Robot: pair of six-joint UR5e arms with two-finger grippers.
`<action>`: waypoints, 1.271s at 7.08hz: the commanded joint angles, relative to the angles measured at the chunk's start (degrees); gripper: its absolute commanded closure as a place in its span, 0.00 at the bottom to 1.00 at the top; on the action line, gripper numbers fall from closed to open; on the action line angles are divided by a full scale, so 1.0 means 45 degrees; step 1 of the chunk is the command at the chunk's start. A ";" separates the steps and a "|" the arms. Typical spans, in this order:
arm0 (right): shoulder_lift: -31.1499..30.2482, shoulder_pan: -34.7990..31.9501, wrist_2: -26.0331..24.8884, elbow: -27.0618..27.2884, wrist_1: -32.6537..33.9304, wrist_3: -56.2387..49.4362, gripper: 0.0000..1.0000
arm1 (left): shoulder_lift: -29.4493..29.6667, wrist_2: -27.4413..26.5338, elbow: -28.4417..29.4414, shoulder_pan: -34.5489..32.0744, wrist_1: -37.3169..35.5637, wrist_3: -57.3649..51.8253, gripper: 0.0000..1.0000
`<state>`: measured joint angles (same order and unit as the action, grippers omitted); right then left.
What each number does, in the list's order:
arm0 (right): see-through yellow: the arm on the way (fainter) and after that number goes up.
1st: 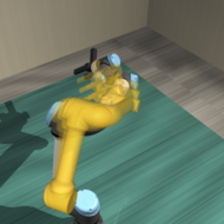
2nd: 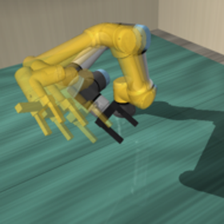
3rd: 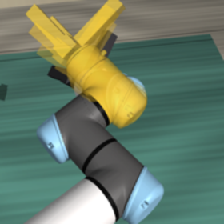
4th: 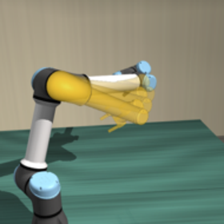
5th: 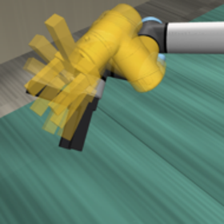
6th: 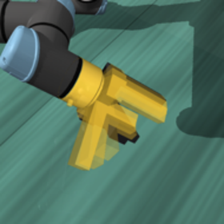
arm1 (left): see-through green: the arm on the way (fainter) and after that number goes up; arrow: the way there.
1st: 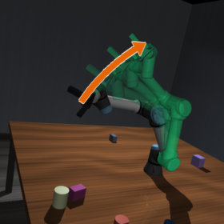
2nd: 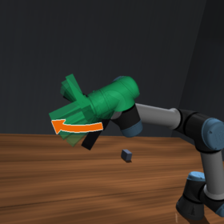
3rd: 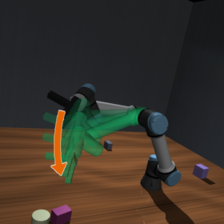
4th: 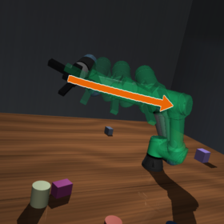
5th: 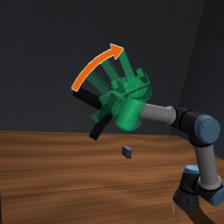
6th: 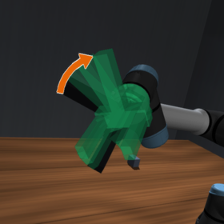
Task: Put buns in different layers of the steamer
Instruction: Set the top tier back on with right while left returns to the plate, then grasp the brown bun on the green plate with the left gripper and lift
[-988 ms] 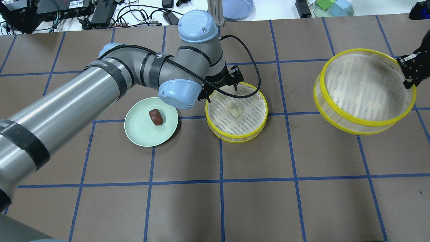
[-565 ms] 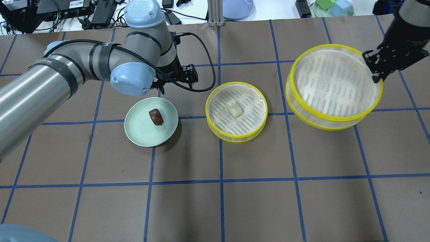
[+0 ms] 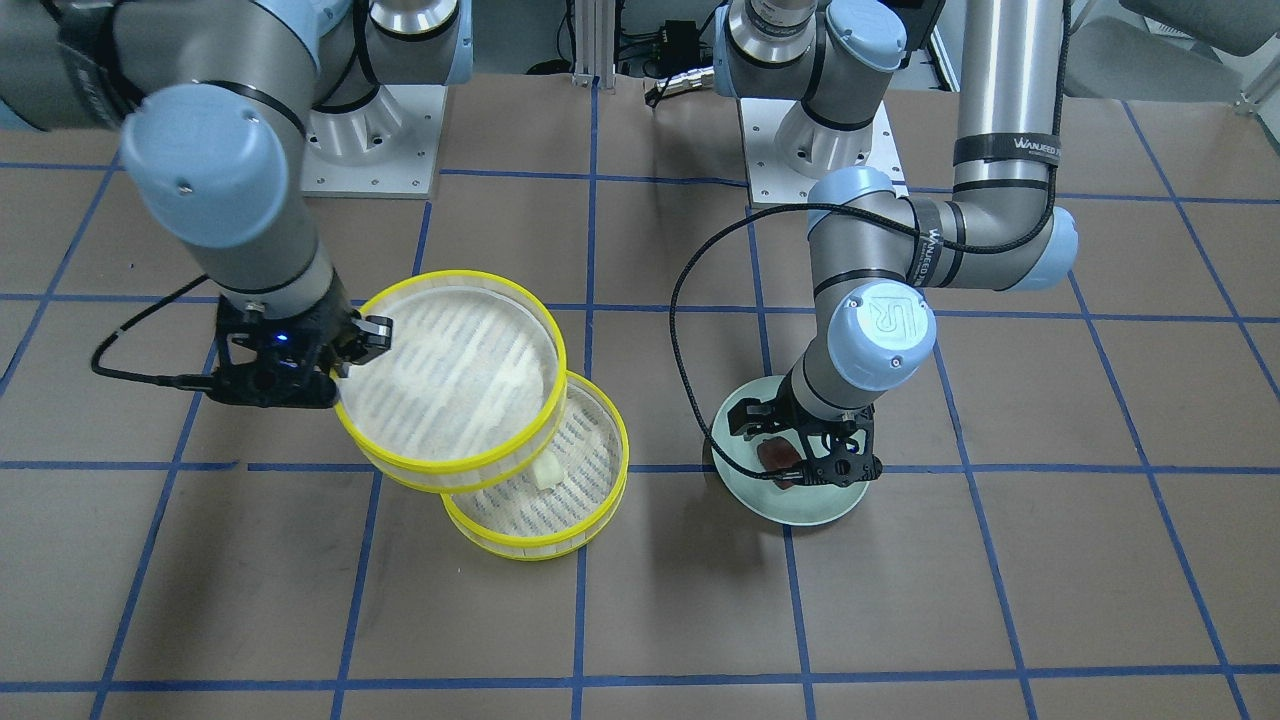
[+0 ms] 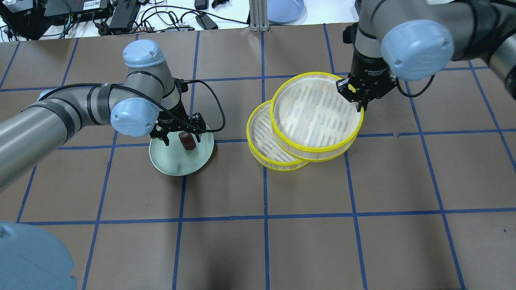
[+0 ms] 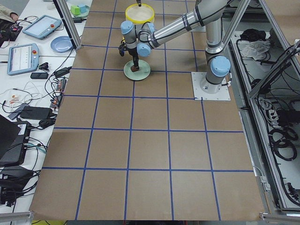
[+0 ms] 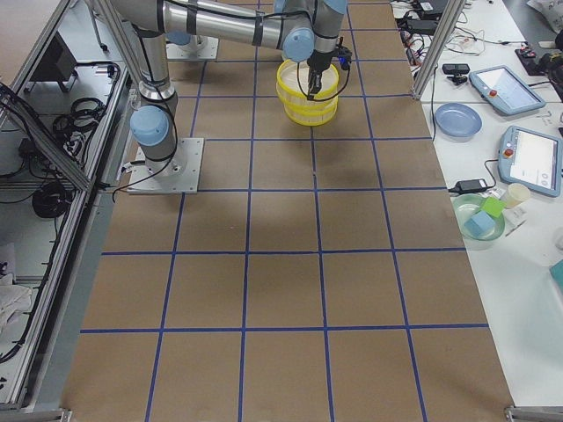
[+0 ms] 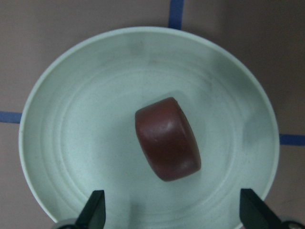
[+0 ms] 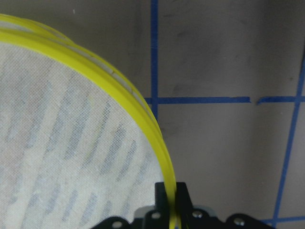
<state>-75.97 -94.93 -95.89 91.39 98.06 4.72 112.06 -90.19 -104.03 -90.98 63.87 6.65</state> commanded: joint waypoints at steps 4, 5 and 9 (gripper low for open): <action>0.1802 -0.1111 0.0000 0.0062 0.1821 0.0886 1.00 | 0.0801 0.0022 0.0128 0.0061 -0.1146 -0.0069 0.40; 0.1823 -0.1111 0.0020 0.0081 0.1899 0.0905 1.00 | 0.0782 -0.0036 0.0148 0.0100 -0.1205 -0.0109 0.62; 0.1940 -0.1189 -0.0039 0.0101 0.1900 0.0789 0.20 | 0.0335 0.0060 0.0226 0.0527 -0.1479 -0.1183 1.00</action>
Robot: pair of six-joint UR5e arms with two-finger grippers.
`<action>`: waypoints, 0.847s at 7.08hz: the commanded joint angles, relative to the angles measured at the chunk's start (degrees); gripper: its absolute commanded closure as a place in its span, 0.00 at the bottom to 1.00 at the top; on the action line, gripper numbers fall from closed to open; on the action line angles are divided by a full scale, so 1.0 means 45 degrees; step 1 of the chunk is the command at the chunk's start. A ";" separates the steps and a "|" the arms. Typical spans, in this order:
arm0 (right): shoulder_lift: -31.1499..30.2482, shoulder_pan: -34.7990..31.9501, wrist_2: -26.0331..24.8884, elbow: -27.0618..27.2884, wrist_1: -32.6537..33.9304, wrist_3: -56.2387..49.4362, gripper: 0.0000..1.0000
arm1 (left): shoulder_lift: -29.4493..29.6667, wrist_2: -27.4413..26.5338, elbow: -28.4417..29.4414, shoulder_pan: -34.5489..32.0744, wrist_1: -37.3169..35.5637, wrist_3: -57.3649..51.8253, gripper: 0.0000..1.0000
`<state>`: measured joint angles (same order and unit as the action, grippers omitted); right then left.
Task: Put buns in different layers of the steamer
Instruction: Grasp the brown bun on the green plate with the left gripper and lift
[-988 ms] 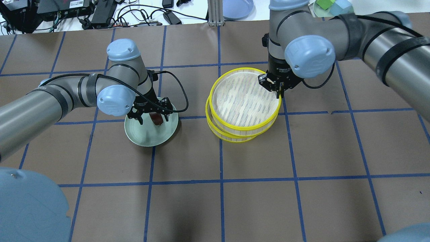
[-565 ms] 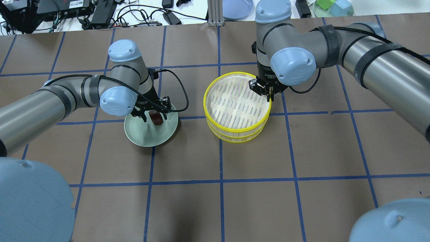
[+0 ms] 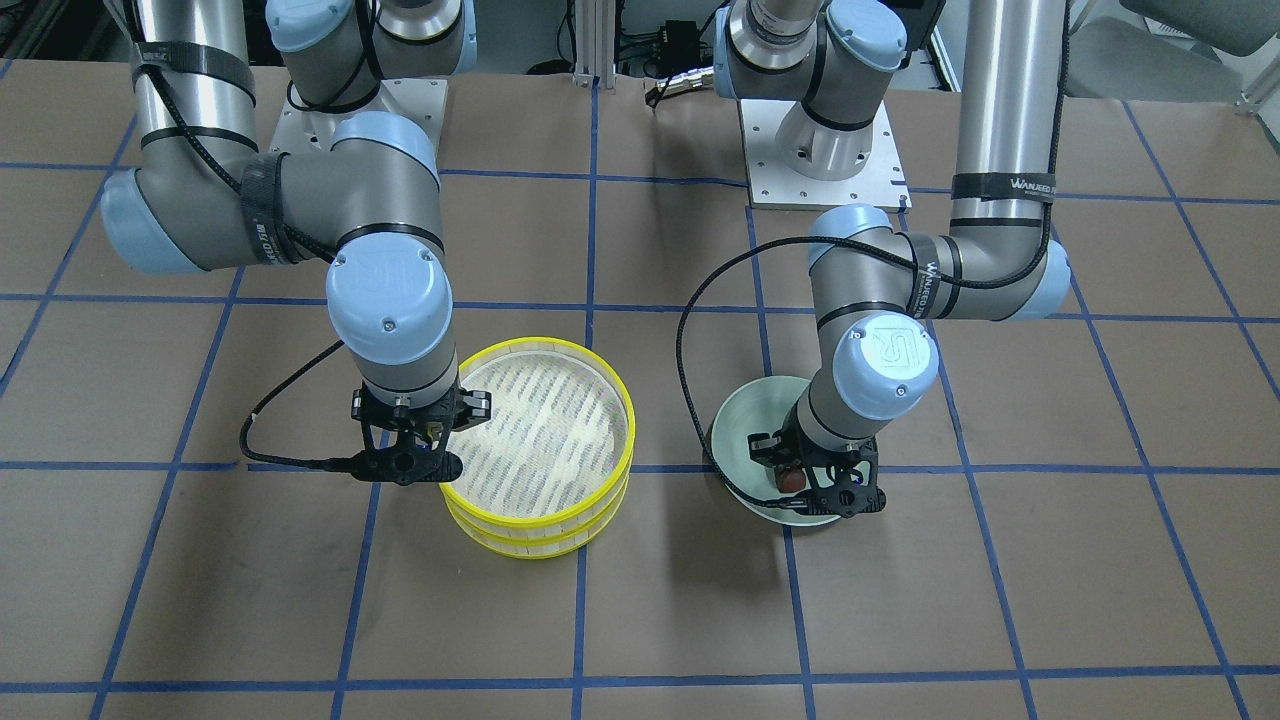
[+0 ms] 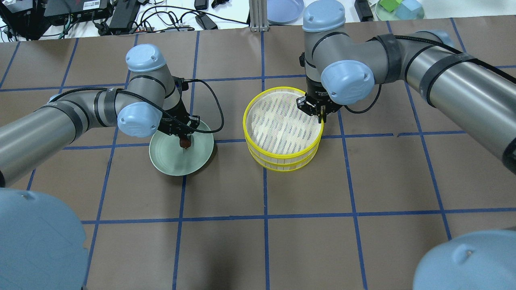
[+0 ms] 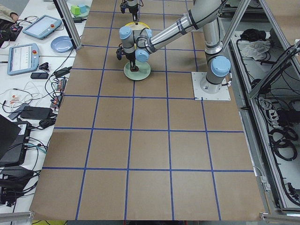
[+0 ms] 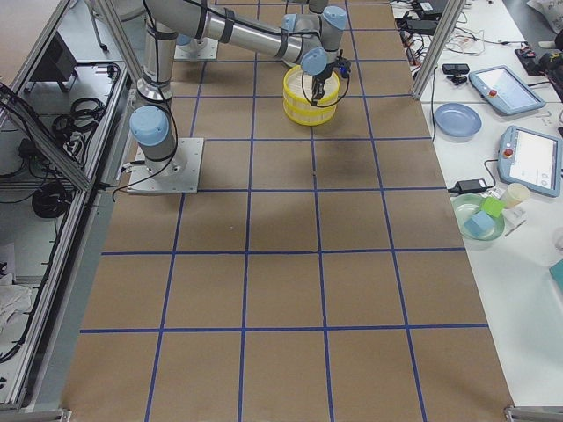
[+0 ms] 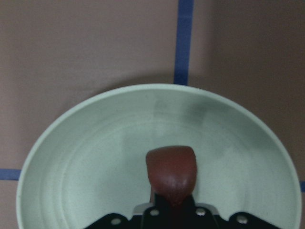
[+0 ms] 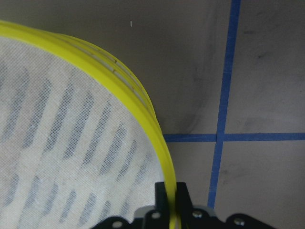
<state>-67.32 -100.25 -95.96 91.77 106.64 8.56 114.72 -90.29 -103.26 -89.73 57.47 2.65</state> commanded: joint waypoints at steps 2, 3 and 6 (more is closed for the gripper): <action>-0.0506 0.0031 -0.0082 -0.0196 0.0207 -0.0223 0.00 | -0.1599 0.0162 0.0426 0.0002 0.0314 -0.0161 1.00; -0.1167 0.0070 -0.0101 -0.0313 0.0111 -0.0262 0.00 | -0.2205 0.0163 0.0582 -0.0290 0.0818 -0.0025 1.00; -0.3996 0.0382 -0.0023 -0.0334 -0.0903 -0.0399 0.00 | -0.2487 0.0066 0.1614 -0.2666 0.1527 0.3556 1.00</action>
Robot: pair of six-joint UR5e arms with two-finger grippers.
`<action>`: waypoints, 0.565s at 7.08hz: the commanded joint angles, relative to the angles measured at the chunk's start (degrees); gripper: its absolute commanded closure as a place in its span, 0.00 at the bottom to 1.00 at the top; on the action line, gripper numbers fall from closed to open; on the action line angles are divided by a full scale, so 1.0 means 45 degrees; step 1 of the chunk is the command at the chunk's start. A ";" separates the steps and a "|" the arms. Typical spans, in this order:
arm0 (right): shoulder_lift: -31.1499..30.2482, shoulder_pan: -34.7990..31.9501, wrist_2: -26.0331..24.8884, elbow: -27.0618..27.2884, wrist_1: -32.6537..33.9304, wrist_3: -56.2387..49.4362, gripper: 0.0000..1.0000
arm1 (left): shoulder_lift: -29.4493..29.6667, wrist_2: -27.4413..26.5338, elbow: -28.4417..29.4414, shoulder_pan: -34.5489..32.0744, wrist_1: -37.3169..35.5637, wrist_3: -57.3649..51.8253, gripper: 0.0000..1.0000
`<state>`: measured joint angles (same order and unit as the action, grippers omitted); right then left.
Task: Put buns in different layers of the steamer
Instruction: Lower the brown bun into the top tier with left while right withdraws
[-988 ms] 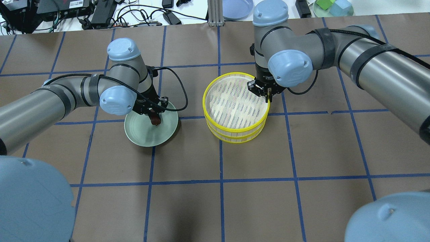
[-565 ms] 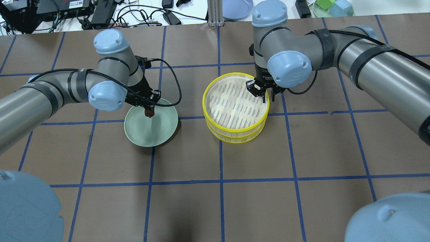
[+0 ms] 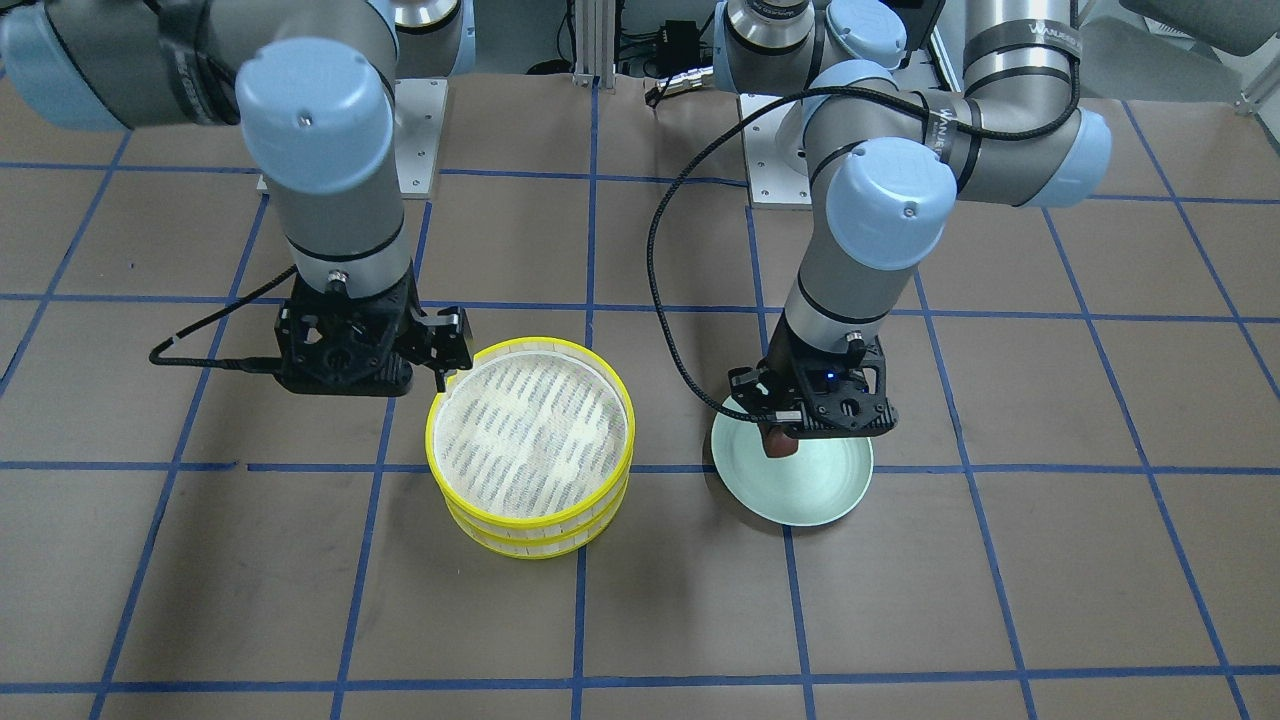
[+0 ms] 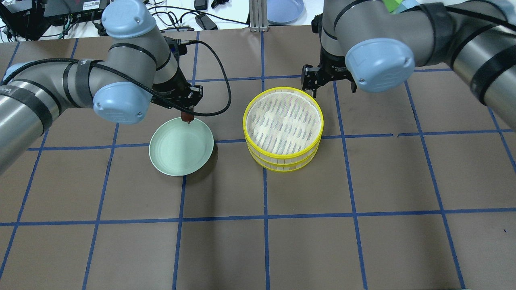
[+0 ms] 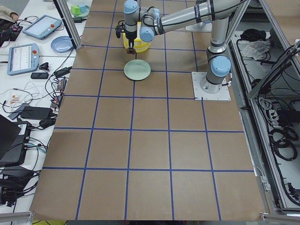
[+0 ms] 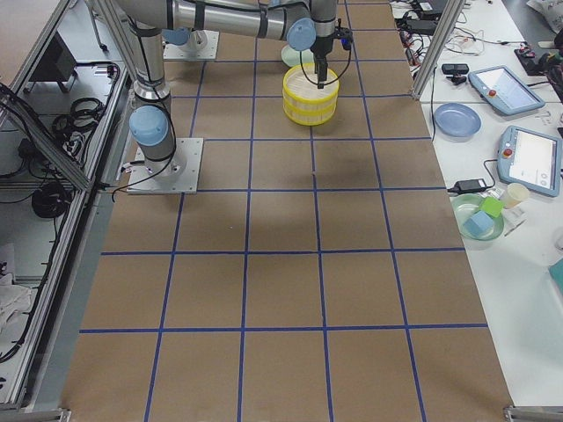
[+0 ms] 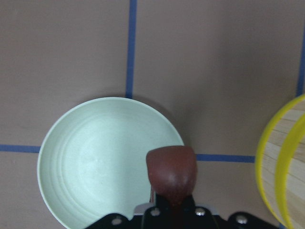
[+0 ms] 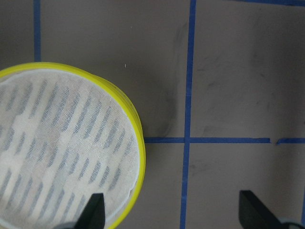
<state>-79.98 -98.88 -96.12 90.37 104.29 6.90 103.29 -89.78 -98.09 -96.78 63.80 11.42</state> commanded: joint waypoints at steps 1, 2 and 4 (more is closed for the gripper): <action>-0.1771 0.0117 0.0071 -0.0062 -0.0750 -0.0028 0.00 | 0.0229 0.0087 0.0702 -0.1865 0.0120 0.3189 1.00; -0.1777 0.0427 0.0864 -0.0526 -0.1257 -0.0048 0.00 | 0.0462 0.0146 0.0762 -0.2337 0.0023 0.4384 1.00; -0.1757 0.1460 0.1301 -0.1388 -0.2526 -0.0474 0.00 | 0.1067 0.2620 0.0957 -0.2478 -0.0133 0.5619 1.00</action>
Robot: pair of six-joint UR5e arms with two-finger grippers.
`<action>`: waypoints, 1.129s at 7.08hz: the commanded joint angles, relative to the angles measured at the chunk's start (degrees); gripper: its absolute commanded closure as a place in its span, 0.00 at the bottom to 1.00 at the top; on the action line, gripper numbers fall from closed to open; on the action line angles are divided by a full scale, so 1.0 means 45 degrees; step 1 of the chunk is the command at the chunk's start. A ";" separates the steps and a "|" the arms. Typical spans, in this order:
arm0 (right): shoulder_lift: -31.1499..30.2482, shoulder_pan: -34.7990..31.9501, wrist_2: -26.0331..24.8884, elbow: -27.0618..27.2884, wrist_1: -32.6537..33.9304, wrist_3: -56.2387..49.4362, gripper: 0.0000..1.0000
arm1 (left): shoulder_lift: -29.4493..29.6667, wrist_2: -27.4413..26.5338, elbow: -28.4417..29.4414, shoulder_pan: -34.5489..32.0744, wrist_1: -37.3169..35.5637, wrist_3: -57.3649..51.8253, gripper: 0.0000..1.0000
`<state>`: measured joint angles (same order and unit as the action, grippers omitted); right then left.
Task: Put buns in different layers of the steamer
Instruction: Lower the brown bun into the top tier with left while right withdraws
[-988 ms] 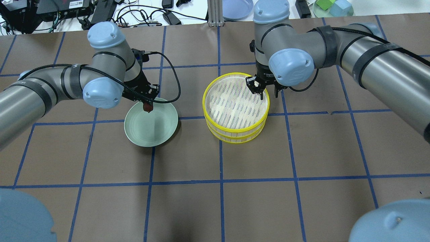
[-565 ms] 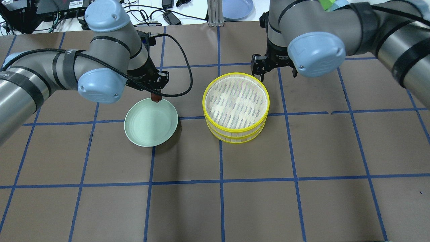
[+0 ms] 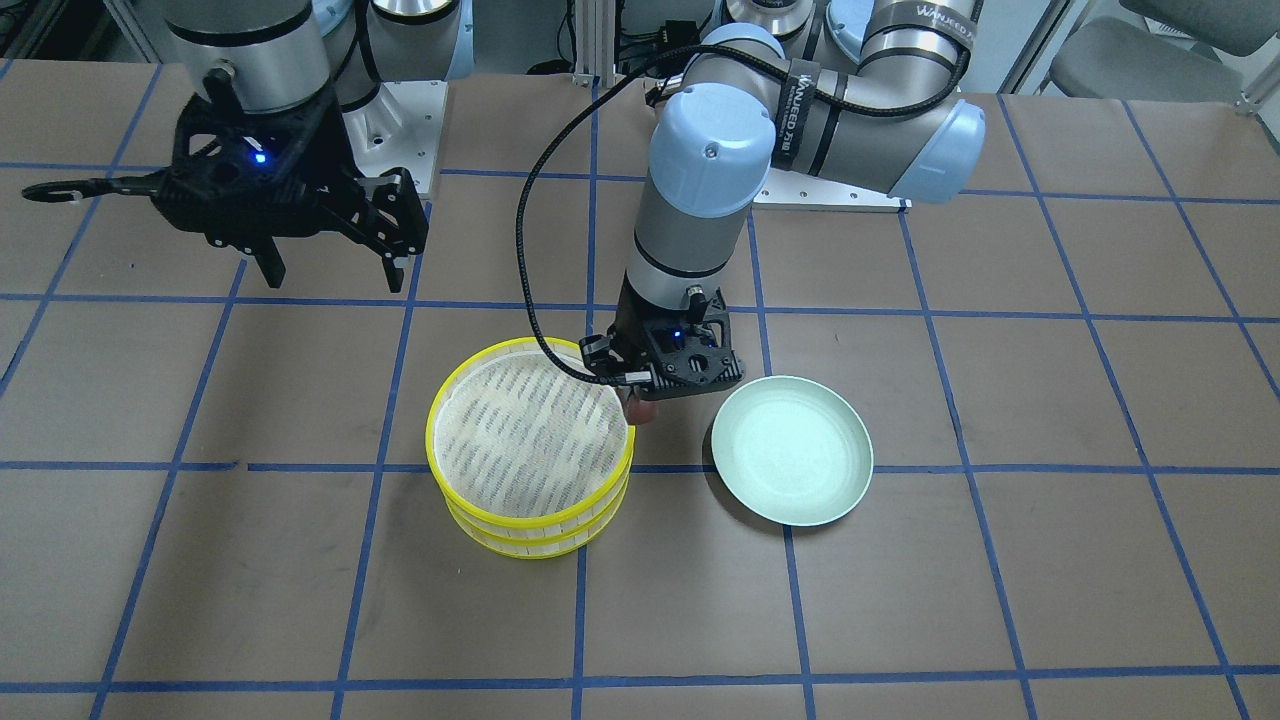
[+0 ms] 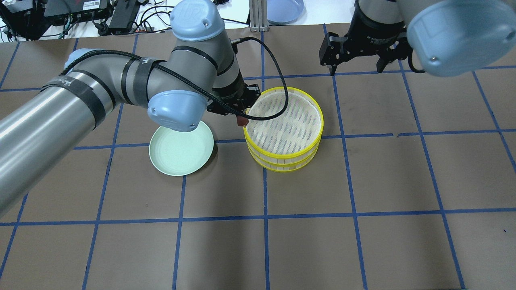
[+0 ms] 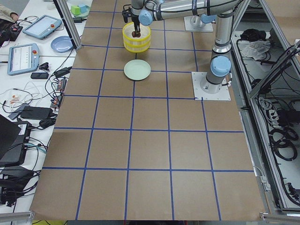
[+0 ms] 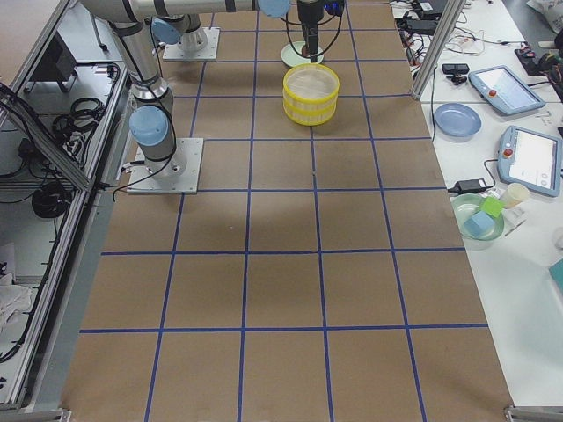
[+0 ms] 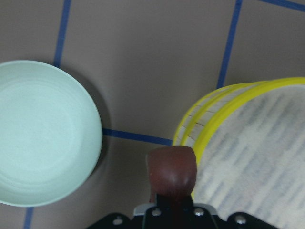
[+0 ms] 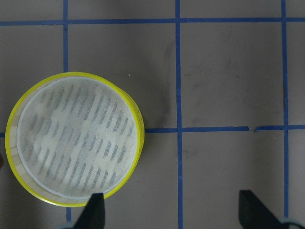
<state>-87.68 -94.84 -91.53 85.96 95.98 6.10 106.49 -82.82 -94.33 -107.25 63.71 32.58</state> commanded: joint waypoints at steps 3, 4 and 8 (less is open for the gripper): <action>-0.0144 0.0781 0.0147 -0.0510 -0.1053 -0.0379 0.00 | 0.1214 0.1157 0.0200 -0.0522 -0.0678 0.1256 0.96; -0.0222 0.0878 0.0165 -0.0471 -0.1288 -0.0379 0.00 | 0.1411 0.1177 0.0220 -0.0639 -0.1301 0.1392 0.95; -0.0359 0.1758 0.0360 -0.0276 -0.1427 -0.1609 0.00 | 0.1569 0.1118 0.0239 -0.0796 -0.1581 0.1315 0.38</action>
<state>-89.00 -87.35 -90.12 84.38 89.72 -0.57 113.53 -77.70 -93.31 -110.78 56.69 38.73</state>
